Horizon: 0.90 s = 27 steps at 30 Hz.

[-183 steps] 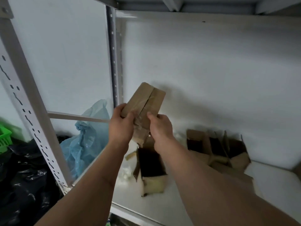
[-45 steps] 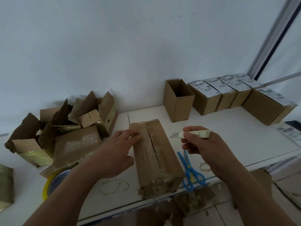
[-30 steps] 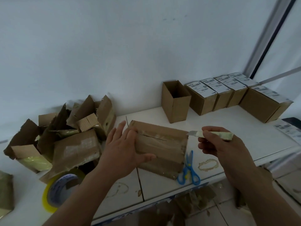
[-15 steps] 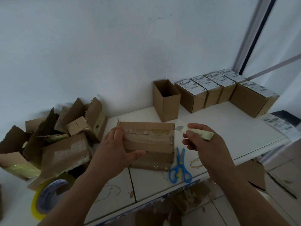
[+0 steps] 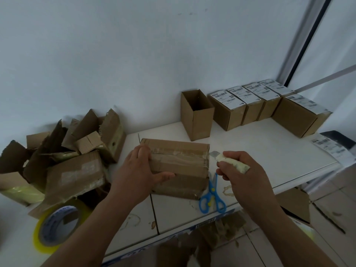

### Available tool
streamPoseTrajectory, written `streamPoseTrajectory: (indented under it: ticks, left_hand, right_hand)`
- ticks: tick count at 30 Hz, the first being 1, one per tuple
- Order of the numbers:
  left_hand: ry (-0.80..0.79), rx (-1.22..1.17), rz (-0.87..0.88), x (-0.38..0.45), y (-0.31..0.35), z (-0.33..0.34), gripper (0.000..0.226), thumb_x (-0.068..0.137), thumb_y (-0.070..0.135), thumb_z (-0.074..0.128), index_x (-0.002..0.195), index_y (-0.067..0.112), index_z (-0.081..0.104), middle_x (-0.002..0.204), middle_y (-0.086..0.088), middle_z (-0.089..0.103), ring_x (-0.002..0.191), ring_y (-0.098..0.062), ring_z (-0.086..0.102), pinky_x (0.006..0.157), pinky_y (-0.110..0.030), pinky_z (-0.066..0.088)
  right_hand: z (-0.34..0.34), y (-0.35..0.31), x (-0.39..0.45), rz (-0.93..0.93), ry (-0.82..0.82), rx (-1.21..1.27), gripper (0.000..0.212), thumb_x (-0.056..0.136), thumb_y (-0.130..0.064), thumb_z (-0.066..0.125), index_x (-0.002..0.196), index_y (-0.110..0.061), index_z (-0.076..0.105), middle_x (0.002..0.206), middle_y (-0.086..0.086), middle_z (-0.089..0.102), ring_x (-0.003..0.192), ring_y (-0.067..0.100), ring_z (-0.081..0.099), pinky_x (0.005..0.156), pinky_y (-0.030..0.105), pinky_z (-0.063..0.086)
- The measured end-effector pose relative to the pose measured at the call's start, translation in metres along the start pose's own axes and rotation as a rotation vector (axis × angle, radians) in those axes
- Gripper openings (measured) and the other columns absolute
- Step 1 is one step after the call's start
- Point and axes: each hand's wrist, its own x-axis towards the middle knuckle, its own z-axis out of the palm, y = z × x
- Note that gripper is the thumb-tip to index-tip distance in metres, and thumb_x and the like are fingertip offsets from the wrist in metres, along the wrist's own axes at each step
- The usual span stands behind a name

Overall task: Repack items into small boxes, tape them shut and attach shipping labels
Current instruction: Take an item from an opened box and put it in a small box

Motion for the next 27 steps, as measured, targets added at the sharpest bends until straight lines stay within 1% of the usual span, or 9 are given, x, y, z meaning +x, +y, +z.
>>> streamPoseTrajectory:
  ticks: [5, 8, 13, 17, 19, 21, 23, 25, 27]
  left_hand:
    - [-0.022, -0.024, -0.021, 0.001, 0.000, 0.000, 0.068, 0.061, 0.080, 0.055, 0.102, 0.027, 0.038, 0.111, 0.013, 0.038, 0.099, -0.011, 0.044, 0.080, -0.033, 0.048]
    - [-0.023, -0.031, -0.024, 0.000, 0.000, 0.000, 0.067, 0.064, 0.077, 0.059, 0.103, 0.027, 0.039, 0.111, 0.013, 0.037, 0.099, -0.011, 0.045, 0.080, -0.033, 0.048]
    - [-0.012, -0.051, -0.031, 0.000, 0.000, -0.001, 0.066, 0.065, 0.074, 0.064, 0.104, 0.027, 0.039, 0.110, 0.012, 0.039, 0.099, -0.010, 0.045, 0.080, -0.032, 0.046]
    - [-0.011, -0.064, -0.029, 0.000, 0.000, -0.001, 0.066, 0.065, 0.074, 0.065, 0.103, 0.027, 0.039, 0.107, 0.011, 0.040, 0.098, -0.011, 0.044, 0.077, -0.029, 0.041]
    - [-0.022, -0.045, -0.021, 0.000, -0.001, -0.003, 0.069, 0.063, 0.079, 0.060, 0.104, 0.027, 0.040, 0.108, 0.011, 0.041, 0.098, -0.011, 0.044, 0.078, -0.029, 0.039]
    - [0.002, 0.009, 0.018, -0.001, -0.003, -0.005, 0.075, 0.061, 0.088, 0.045, 0.105, 0.028, 0.042, 0.112, 0.010, 0.045, 0.105, -0.013, 0.045, 0.088, -0.032, 0.041]
    - [0.041, 0.028, 0.037, -0.002, -0.005, -0.006, 0.077, 0.067, 0.089, 0.034, 0.112, 0.028, 0.048, 0.128, 0.008, 0.047, 0.124, -0.016, 0.041, 0.107, -0.039, 0.034]
    - [0.084, -0.039, -0.015, -0.003, -0.008, -0.006, 0.073, 0.079, 0.078, 0.037, 0.126, 0.025, 0.051, 0.148, 0.005, 0.038, 0.139, -0.017, 0.029, 0.116, -0.042, 0.025]
    - [0.106, -0.187, -0.153, -0.004, -0.011, -0.004, 0.073, 0.085, 0.066, 0.051, 0.141, 0.020, 0.040, 0.154, 0.000, 0.030, 0.141, -0.023, 0.029, 0.115, -0.046, 0.031]
  right_hand:
    - [-0.002, 0.002, -0.009, -0.021, -0.032, -0.076, 0.006, 0.094, -0.033, 0.059, 0.100, -0.034, 0.057, 0.099, -0.009, 0.067, 0.091, 0.010, 0.064, 0.080, 0.029, 0.054]
    - [-0.005, 0.001, -0.013, -0.010, -0.058, -0.077, 0.007, 0.095, -0.031, 0.059, 0.102, -0.033, 0.057, 0.099, -0.009, 0.066, 0.091, 0.011, 0.064, 0.078, 0.026, 0.054]
    - [-0.009, -0.001, -0.023, -0.013, -0.054, -0.039, 0.008, 0.093, -0.027, 0.062, 0.092, -0.035, 0.060, 0.092, -0.011, 0.068, 0.088, 0.010, 0.066, 0.069, 0.021, 0.052]
    - [-0.008, -0.002, -0.033, 0.006, -0.057, -0.035, 0.007, 0.091, -0.026, 0.065, 0.091, -0.033, 0.064, 0.090, -0.009, 0.069, 0.091, 0.017, 0.066, 0.078, 0.037, 0.057]
    - [-0.009, -0.004, -0.036, 0.010, -0.050, -0.010, 0.008, 0.090, -0.021, 0.066, 0.088, -0.030, 0.066, 0.086, -0.004, 0.070, 0.088, 0.021, 0.067, 0.075, 0.039, 0.057]
    - [-0.014, -0.011, -0.035, 0.013, -0.036, 0.050, 0.009, 0.090, -0.015, 0.064, 0.085, -0.021, 0.068, 0.078, 0.002, 0.070, 0.077, 0.021, 0.068, 0.067, 0.033, 0.056]
    - [-0.021, -0.024, -0.030, -0.022, -0.037, 0.069, 0.011, 0.092, -0.016, 0.059, 0.086, -0.018, 0.068, 0.074, 0.002, 0.070, 0.068, 0.015, 0.066, 0.062, 0.028, 0.052]
    - [-0.023, -0.039, -0.021, -0.107, -0.094, 0.040, 0.009, 0.094, -0.020, 0.058, 0.095, -0.025, 0.065, 0.077, -0.002, 0.070, 0.066, 0.009, 0.065, 0.061, 0.026, 0.053]
    - [-0.017, -0.053, -0.008, -0.201, -0.184, -0.031, 0.010, 0.093, -0.024, 0.060, 0.100, -0.032, 0.062, 0.082, -0.004, 0.070, 0.071, 0.005, 0.066, 0.061, 0.021, 0.053]
